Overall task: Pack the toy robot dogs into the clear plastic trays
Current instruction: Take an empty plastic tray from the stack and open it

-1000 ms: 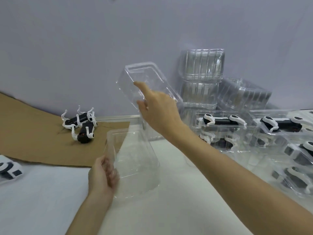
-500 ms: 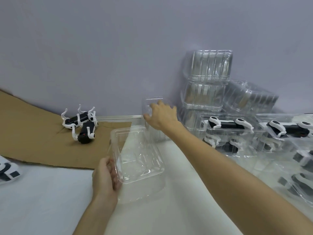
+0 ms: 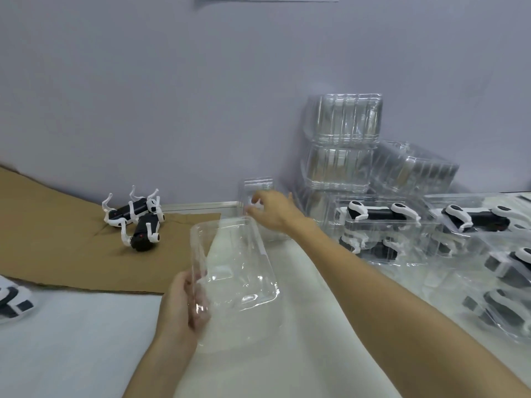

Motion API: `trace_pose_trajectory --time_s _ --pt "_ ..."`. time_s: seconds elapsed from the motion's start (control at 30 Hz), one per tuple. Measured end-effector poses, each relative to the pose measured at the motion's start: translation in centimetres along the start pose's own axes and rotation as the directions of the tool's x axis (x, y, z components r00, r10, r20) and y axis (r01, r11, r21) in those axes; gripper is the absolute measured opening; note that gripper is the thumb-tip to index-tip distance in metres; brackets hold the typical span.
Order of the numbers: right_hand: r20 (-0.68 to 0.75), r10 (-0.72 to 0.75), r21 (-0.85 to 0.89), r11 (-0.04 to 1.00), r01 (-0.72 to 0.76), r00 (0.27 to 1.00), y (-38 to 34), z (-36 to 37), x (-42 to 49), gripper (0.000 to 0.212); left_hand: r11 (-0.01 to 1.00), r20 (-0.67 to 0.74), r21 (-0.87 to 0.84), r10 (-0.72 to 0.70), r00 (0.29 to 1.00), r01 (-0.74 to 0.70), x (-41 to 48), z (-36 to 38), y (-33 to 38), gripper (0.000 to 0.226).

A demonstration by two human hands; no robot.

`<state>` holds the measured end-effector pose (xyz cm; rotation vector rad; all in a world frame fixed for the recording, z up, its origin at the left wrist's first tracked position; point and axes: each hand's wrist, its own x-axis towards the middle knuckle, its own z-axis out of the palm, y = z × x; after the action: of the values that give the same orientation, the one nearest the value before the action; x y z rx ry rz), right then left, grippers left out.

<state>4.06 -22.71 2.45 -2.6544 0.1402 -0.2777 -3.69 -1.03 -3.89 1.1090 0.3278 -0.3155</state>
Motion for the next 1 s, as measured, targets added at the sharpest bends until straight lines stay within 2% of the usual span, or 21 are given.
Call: trace_pose_trajectory --time_s 0.07,0.1,0.13,0.23,0.3,0.4,0.47,0.53,0.63,0.7,0.77,0.9,0.97,1.0 --pt "-0.207 0.03 0.373 0.927 0.051 0.978 -0.5 -1.2 -1.4 0.032 1.0 0.083 -0.002 -0.029 0.996 0.03 -0.2 0.0 0.3 0.022" --pt "-0.218 0.047 0.488 0.87 0.068 0.975 -0.9 -1.7 -2.7 0.03 0.999 0.123 0.007 -0.047 0.991 0.046 -0.4 0.1 0.4 0.024" --pt "-0.178 0.024 0.525 0.848 0.075 0.984 -1.3 -2.0 -4.2 0.031 0.998 0.161 0.024 -0.063 0.985 0.06 -0.6 0.2 0.4 0.026" --pt "0.057 -0.077 0.432 0.901 0.045 0.995 -0.9 -1.8 -9.2 0.035 0.991 0.291 0.113 -0.099 0.952 0.068 -0.9 0.3 0.3 0.032" --pt "0.125 -0.052 0.443 0.896 -0.008 0.991 0.4 -2.3 -12.3 0.039 0.979 0.379 0.189 -0.142 0.915 0.074 -1.1 0.0 0.4 0.035" --pt "0.242 -0.04 0.61 0.783 -0.12 0.97 2.2 -4.3 -16.4 0.036 0.944 0.515 0.329 -0.202 0.833 0.025 -1.7 0.0 0.5 0.037" --pt "0.294 -0.046 0.681 0.711 -0.176 0.955 3.2 -5.1 -18.6 0.042 0.926 0.574 0.378 -0.234 0.785 0.0 -2.0 0.4 0.4 0.038" --pt "0.222 -0.013 0.754 0.636 -0.164 0.975 4.3 -4.9 -20.4 0.048 0.938 0.576 0.343 -0.248 0.779 0.045 -2.0 0.7 0.4 0.043" --pt "0.041 0.143 0.887 0.45 -0.102 0.989 5.4 -3.7 -22.1 0.048 0.958 0.557 0.282 -0.203 0.805 0.047 -1.7 0.3 0.7 0.056" --pt "-0.055 0.228 0.914 0.404 -0.043 0.972 5.6 -2.8 -22.5 0.051 0.977 0.592 0.205 -0.171 0.788 0.058 -1.5 -0.1 0.9 0.067" --pt "-0.106 0.273 0.933 0.361 0.0 0.956 5.4 -2.1 -22.6 0.052 0.987 0.63 0.161 -0.101 0.77 -0.002 -1.5 -0.2 0.7 0.073" --pt "-0.116 0.33 0.933 0.361 -0.012 0.937 5.1 -1.6 -22.6 0.063 0.998 0.687 -0.009 0.049 0.725 -0.06 -2.0 0.3 0.4 0.092" --pt "-0.045 0.326 0.936 0.344 -0.074 0.944 4.9 -1.6 -22.5 0.073 0.988 0.661 0.043 0.081 0.746 -0.146 -2.4 0.6 0.6 0.103" --pt "0.003 0.31 0.941 0.32 -0.108 0.951 4.9 -1.7 -22.4 0.076 0.977 0.622 0.09 0.097 0.777 -0.194 -2.5 0.8 0.6 0.101"
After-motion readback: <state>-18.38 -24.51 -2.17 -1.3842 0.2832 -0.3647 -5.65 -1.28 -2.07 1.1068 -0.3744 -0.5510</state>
